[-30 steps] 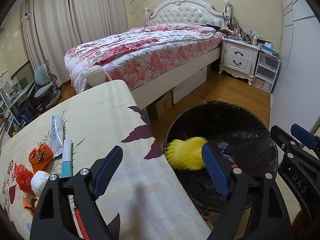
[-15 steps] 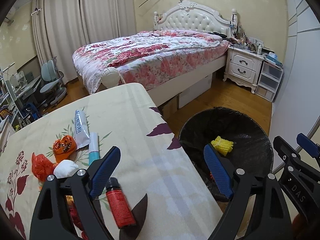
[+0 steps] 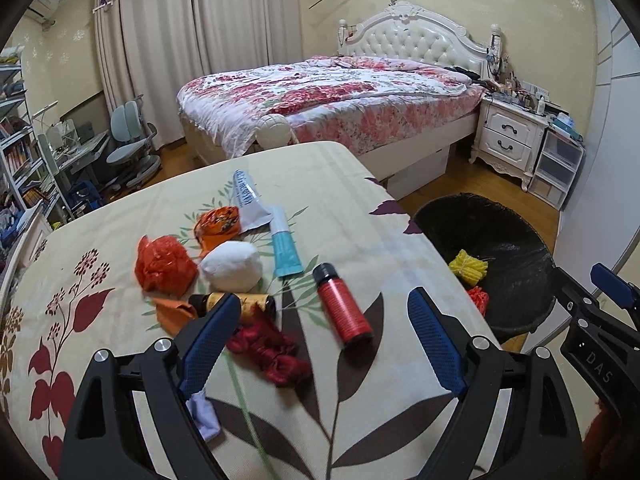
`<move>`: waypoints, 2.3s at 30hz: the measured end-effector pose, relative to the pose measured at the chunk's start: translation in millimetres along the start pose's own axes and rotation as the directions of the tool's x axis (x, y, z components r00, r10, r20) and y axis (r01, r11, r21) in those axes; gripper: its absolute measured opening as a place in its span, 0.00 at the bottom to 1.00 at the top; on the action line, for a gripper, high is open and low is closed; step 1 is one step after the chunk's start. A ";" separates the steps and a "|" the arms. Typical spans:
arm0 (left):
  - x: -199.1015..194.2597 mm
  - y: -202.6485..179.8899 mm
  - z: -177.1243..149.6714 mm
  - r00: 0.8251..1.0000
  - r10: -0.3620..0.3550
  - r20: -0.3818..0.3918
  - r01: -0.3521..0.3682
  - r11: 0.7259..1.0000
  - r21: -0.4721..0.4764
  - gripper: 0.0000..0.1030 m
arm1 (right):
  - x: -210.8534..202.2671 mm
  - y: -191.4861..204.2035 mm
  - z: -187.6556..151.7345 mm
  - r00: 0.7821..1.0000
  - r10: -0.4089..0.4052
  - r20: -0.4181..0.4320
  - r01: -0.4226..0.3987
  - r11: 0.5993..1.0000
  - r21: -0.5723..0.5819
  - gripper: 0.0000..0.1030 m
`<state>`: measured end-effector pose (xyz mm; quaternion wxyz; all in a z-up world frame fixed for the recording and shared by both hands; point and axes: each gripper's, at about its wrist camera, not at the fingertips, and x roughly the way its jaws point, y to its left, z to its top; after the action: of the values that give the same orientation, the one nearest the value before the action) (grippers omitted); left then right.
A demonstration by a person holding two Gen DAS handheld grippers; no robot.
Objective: Collect trash
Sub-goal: 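Move both tools back over the items on the bed, then grasp the lavender cloth with the left tool while the right tool grasps the dark red yarn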
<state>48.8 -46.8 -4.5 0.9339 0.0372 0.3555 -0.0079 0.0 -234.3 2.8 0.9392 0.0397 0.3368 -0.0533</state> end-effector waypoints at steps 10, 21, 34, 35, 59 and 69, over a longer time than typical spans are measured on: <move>-14.1 56.6 -39.7 0.995 0.086 -0.051 -0.090 0.993 -0.072 0.82 | -14.4 34.9 -21.8 0.997 0.067 -0.026 -0.068 0.996 -0.065 0.64; -2.0 88.3 -68.7 0.984 0.098 -0.147 -0.115 0.986 -0.118 0.67 | -14.9 73.4 -33.0 0.989 0.135 -0.055 -0.140 0.983 -0.120 0.64; -5.4 99.6 -71.0 0.988 0.064 -0.138 -0.081 0.989 -0.121 0.41 | -17.6 108.3 -30.8 0.973 0.217 -0.073 -0.226 0.960 -0.168 0.64; -6.7 103.1 -70.5 0.989 0.072 -0.132 -0.089 0.988 -0.123 0.41 | -16.7 112.9 -29.8 0.970 0.230 -0.079 -0.241 0.956 -0.169 0.64; -3.0 181.3 -66.3 0.977 0.169 -0.131 -0.193 0.961 -0.200 0.41 | 18.7 200.0 -36.7 0.933 0.280 -0.227 -0.341 0.889 -0.306 0.31; -7.1 183.2 -67.3 0.979 0.167 -0.121 -0.189 0.960 -0.207 0.41 | 4.9 193.7 -40.0 0.933 0.297 -0.203 -0.348 0.888 -0.301 0.28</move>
<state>6.3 140.9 -38.1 0.9099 -0.0328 0.3966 0.1170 3.3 -38.3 -23.7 0.8997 -0.0594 0.4000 0.1643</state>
